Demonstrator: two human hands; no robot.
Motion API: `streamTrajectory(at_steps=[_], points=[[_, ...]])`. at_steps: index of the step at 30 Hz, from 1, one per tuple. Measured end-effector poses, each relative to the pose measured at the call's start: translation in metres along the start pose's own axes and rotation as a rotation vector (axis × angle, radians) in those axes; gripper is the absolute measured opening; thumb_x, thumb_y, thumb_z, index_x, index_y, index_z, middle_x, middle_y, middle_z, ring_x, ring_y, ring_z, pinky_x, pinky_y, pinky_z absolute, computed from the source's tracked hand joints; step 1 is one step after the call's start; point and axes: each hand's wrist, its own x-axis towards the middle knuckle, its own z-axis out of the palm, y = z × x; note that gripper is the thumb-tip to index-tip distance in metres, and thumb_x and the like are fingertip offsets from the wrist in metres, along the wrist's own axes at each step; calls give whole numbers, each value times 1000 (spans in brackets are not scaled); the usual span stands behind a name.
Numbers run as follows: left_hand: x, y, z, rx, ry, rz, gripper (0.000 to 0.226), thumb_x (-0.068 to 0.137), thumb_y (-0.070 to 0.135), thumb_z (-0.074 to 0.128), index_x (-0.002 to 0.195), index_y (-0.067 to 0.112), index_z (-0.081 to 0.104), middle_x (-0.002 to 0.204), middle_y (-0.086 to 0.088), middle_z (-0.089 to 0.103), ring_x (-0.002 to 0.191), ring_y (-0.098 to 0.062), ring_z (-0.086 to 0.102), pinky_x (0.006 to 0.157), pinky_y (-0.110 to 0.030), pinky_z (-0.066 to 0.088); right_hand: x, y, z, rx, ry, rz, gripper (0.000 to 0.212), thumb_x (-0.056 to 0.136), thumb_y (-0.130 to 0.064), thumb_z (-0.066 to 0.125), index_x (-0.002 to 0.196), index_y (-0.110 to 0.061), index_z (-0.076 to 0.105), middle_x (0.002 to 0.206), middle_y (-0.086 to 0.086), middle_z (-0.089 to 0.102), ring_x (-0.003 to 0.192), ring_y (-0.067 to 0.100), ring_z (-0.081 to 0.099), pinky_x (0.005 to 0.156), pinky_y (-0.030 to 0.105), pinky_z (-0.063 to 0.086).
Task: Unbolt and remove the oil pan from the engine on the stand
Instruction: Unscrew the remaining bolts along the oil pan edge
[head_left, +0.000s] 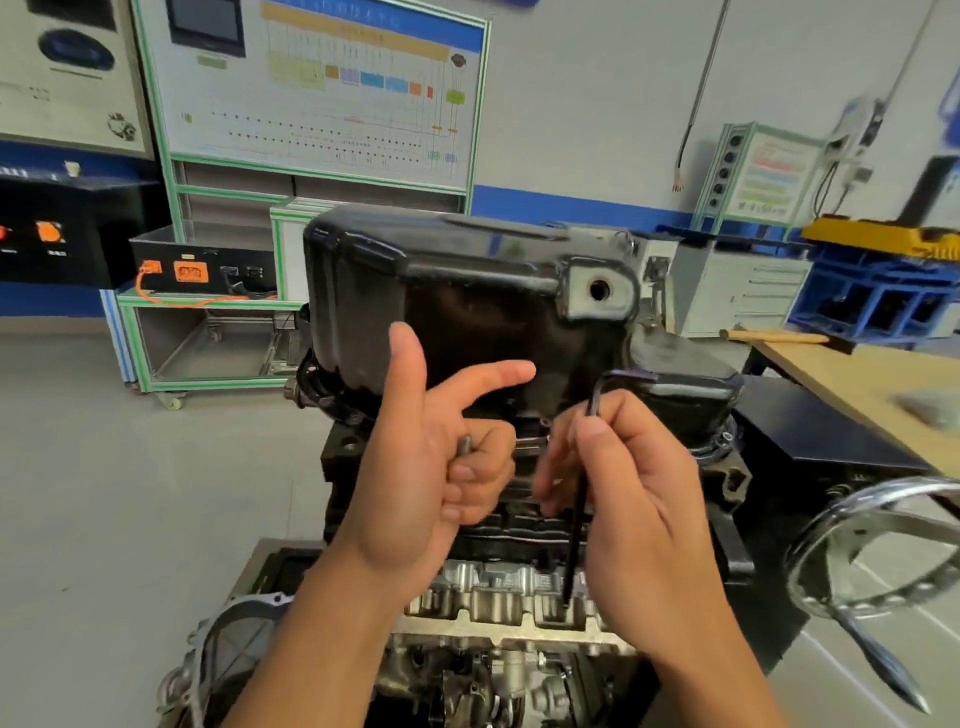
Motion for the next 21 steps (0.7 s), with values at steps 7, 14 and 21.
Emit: streamTrajectory(at_steps=[7,14,21], points=[[36,-24,130,104,-255,-113,94,68,95,21,132,37,58,94,-12,74,79,-23,65,62,-27,38,-28,-67,-116,-232,-104,22,6,96,-24,67,93,-21,72,81,1,74,75,21,70,69,36,58],[64,-71,286,212,-545,-229,93,71,94,17,139,38,45,64,5,66,42,-1,49,35,-14,35,-72,-122,-259,-859,61,284,9,88,-25,71,82,-18,71,71,-2,68,62,10,58,58,23,46],[68,-158,435,639,-779,-209,98,68,96,9,125,36,63,104,6,75,105,-14,68,74,-32,51,-156,-119,-393,-690,335,639,13,86,-19,75,74,-16,75,69,-5,70,59,6,58,62,24,47]])
